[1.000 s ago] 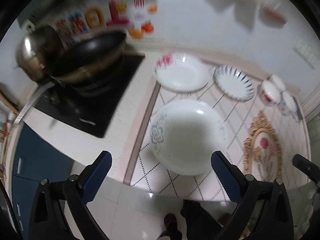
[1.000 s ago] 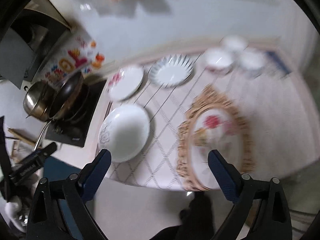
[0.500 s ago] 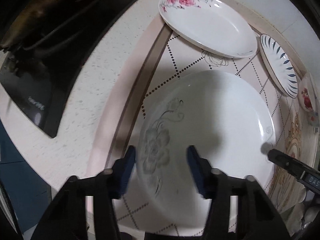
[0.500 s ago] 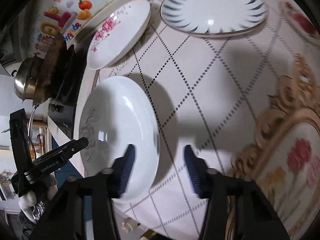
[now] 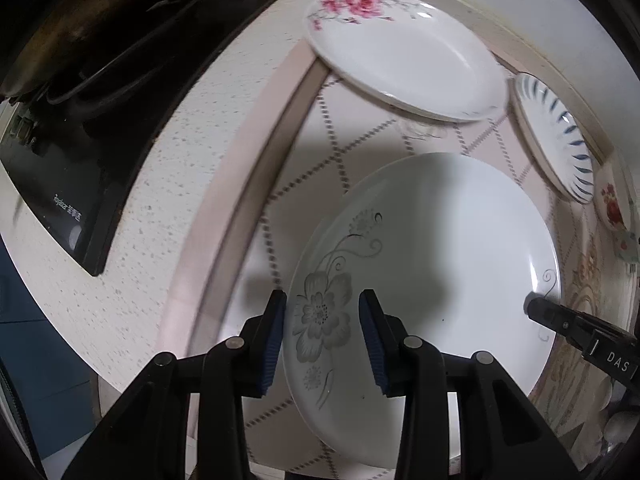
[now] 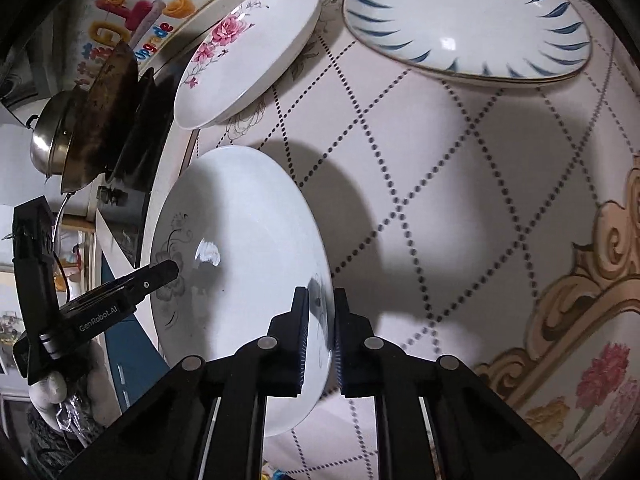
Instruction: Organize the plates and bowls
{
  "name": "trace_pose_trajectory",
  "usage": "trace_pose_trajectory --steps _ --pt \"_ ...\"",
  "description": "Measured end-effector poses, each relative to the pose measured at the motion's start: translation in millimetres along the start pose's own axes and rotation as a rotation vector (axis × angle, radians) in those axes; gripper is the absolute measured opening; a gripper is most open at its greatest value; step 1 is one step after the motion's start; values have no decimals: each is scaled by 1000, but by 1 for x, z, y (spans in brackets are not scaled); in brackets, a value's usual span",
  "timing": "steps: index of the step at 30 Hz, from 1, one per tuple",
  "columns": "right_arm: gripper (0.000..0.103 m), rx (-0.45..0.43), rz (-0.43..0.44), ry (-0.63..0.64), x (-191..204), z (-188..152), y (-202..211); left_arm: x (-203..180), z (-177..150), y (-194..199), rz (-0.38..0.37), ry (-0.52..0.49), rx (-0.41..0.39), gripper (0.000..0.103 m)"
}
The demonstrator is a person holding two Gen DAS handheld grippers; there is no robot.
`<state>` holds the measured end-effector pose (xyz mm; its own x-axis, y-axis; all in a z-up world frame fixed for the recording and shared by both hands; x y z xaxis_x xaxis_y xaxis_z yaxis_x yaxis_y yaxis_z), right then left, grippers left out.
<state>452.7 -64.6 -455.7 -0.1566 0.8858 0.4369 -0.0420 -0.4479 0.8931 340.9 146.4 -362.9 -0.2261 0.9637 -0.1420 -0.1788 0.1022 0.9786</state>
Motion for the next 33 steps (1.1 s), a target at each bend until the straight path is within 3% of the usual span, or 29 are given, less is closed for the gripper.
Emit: trace_pose_trajectory --steps 7,16,22,33 --pt "13 -30 -10 -23 -33 -17 43 -47 -10 8 -55 -74 -4 34" --pt "13 -65 -65 -128 -108 -54 93 -125 -20 -10 -121 -205 36 34" --pt "13 -78 -86 -224 -156 -72 103 -160 -22 -20 -122 -269 51 34" --pt "13 -95 -112 -289 -187 -84 113 -191 -17 -39 -107 -321 81 34"
Point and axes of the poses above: each gripper's, at about its wrist camera, not at the fingertips, and y roughly against the way its jaws point, x to its left, z to its top, the point moved 3 cm from there along -y, roughly the way its jaws point, and after that the axes turned 3 degrees about -z, right-handed, at the moved point
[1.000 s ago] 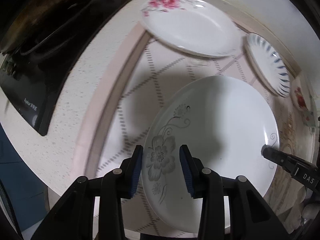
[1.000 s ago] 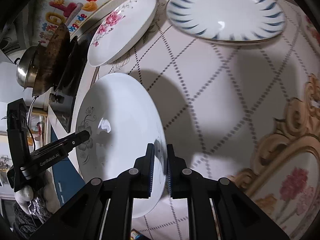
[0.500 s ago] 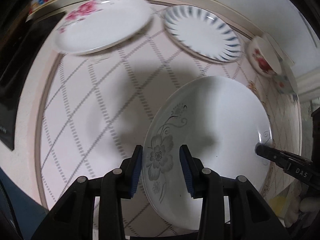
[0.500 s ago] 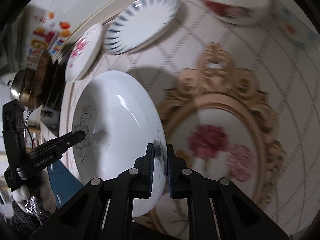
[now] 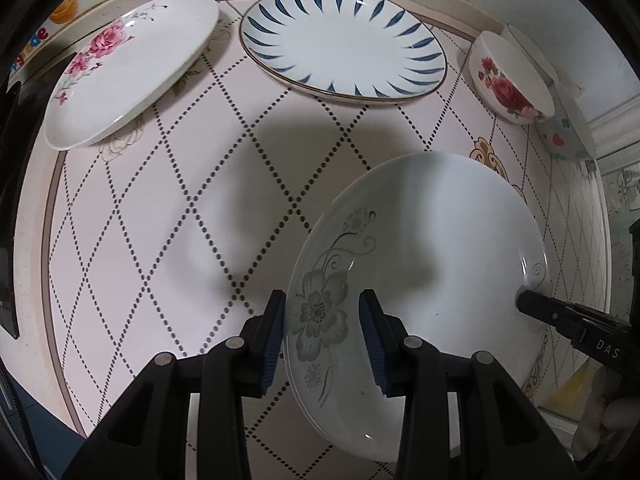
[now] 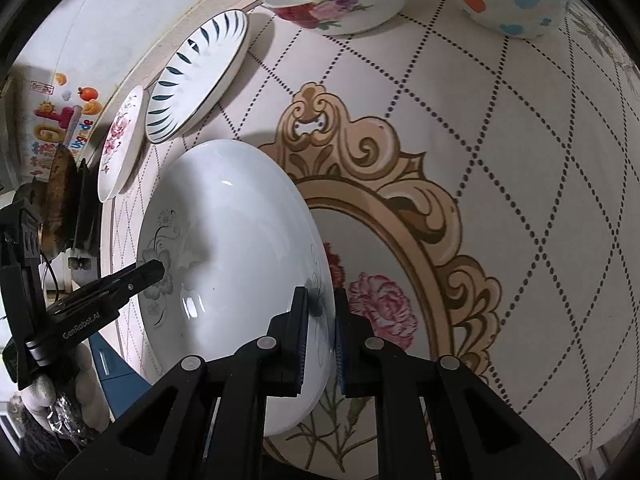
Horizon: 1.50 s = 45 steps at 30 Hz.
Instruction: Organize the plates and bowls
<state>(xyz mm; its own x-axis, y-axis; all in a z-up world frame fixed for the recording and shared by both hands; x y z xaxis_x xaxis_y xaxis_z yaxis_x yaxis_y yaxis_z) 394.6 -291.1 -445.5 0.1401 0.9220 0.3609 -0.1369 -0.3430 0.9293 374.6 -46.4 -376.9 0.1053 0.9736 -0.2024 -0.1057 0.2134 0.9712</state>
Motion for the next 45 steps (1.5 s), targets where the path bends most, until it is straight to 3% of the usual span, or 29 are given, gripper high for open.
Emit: trace_pose_trajectory --steps 13,17,19,20,22,24,27,34,39,45 --pt "14 36 3 -24 -5 6 -3 -25 14 -6 34 -44 -2 34" --pt "16 93 7 -58 -8 11 1 -12 21 36 16 -3 -77 35" --pt "25 84 -5 -74 -6 15 17 0 29 61 16 21 -131 36" --pt "28 59 0 -71 -1 19 30 11 34 76 18 38 -161 42" --pt "37 25 35 -62 15 27 49 42 49 100 29 75 -212 51" --pt "47 -3 89 -51 44 41 63 76 64 113 52 121 -258 54" --pt "48 -20 205 -4 103 69 62 129 87 112 57 202 -252 54" --pt "48 -19 276 23 229 157 -5 216 123 75 70 303 -199 54" --pt "43 -12 190 51 273 214 -62 250 139 43 62 329 -151 54" --pt "29 28 89 82 285 252 -111 260 148 19 39 322 -111 53"
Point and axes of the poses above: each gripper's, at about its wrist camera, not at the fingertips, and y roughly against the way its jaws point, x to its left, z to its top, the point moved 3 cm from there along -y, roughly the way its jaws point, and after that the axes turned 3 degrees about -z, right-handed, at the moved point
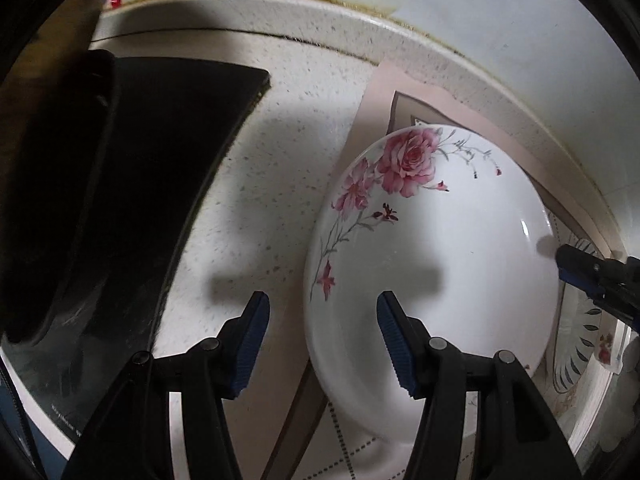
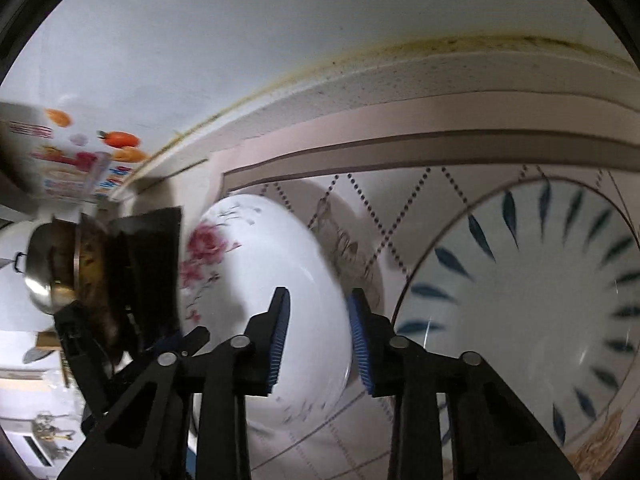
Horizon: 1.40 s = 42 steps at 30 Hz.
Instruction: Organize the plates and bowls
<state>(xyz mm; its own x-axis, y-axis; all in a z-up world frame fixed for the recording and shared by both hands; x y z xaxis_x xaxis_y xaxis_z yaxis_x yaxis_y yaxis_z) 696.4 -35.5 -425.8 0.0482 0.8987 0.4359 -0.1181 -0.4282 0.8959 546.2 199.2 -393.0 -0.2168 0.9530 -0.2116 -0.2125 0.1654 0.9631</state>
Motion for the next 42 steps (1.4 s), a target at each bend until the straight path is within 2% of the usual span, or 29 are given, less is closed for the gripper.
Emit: trace_pose_trajectory --steps 1,2,4,11,21,28,31,35,42 --pt "24 8 -10 2 0 3 -7 0 1 -1 -7 4 -2 49" --pt "19 19 -13 2 -1 6 -14 1 3 -2 -15 9 -6 38" --pt "16 30 -27 8 -7 5 -21 0 4 -2 -41 6 -5 27" --pt "13 14 -77 66 -2 2 -27 -1 5 8 -26 -10 -16 27" --pt "14 37 -63 79 -9 -10 -19 -18 1 42 -15 -32 -41 26" --pt "14 39 -37 95 -14 -23 12 -35 -9 70 -22 -53 -50 26" --pt "14 35 -35 105 -21 -33 32 -50 -24 83 -36 -72 -52 26" --pt "14 31 -34 107 -38 -54 61 -76 -62 91 -52 -118 -53 26" --pt "14 5 -60 83 -91 -107 119 -132 -123 94 -88 -205 -8 26"
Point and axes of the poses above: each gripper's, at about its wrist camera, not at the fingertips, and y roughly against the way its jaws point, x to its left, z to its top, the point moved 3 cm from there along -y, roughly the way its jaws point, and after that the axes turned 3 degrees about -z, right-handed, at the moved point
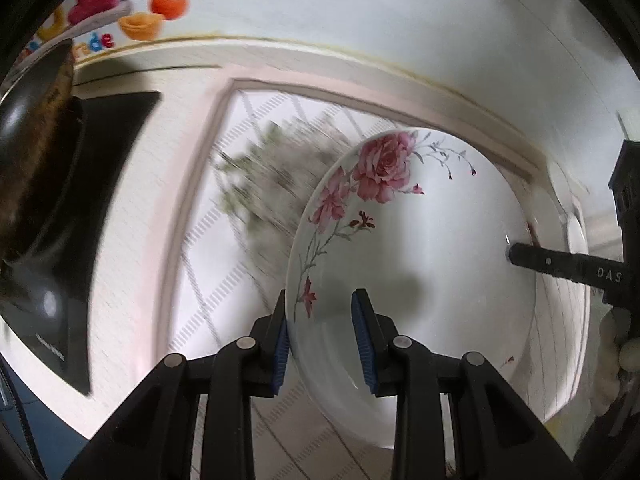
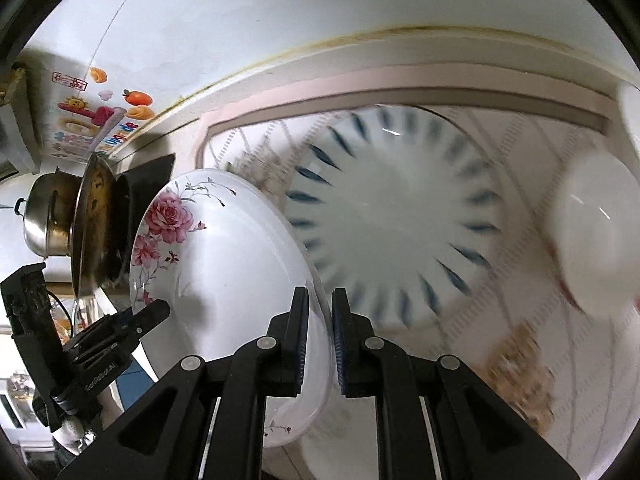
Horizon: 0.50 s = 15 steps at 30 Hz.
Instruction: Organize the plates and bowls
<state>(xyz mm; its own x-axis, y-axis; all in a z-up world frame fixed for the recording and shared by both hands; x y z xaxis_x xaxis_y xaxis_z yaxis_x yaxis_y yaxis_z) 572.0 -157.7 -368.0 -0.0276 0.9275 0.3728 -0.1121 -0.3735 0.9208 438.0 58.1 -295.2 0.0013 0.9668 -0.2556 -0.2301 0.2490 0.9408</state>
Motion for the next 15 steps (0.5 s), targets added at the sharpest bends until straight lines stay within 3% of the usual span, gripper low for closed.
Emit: trace_pose_trajectory --steps 7,15 --pt "14 10 -59 -28 -62 -66 33 -51 -45 -22 -26 -58 78 26" --pt "14 40 -79 -90 -118 -125 35 -85 -70 -48 9 -121 119 26"
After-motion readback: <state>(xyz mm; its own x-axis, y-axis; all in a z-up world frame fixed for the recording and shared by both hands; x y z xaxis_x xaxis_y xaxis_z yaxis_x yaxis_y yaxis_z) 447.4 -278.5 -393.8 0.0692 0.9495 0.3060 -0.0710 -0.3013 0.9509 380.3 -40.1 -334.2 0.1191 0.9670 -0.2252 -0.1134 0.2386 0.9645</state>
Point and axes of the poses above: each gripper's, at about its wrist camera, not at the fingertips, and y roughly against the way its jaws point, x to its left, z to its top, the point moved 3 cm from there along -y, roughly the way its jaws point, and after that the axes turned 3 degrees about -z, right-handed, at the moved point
